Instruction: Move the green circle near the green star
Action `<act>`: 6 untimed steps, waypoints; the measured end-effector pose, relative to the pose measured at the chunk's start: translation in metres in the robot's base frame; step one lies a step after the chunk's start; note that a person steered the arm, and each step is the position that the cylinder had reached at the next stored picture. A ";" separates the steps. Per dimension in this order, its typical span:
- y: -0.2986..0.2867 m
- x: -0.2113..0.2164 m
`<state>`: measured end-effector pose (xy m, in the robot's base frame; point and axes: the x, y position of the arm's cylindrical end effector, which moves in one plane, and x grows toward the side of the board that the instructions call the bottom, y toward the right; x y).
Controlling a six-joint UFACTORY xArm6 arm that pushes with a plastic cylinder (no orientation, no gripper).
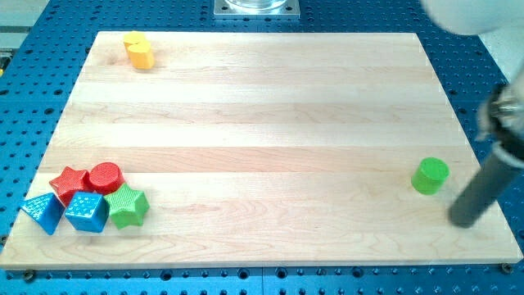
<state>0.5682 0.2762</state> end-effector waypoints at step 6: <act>-0.045 -0.080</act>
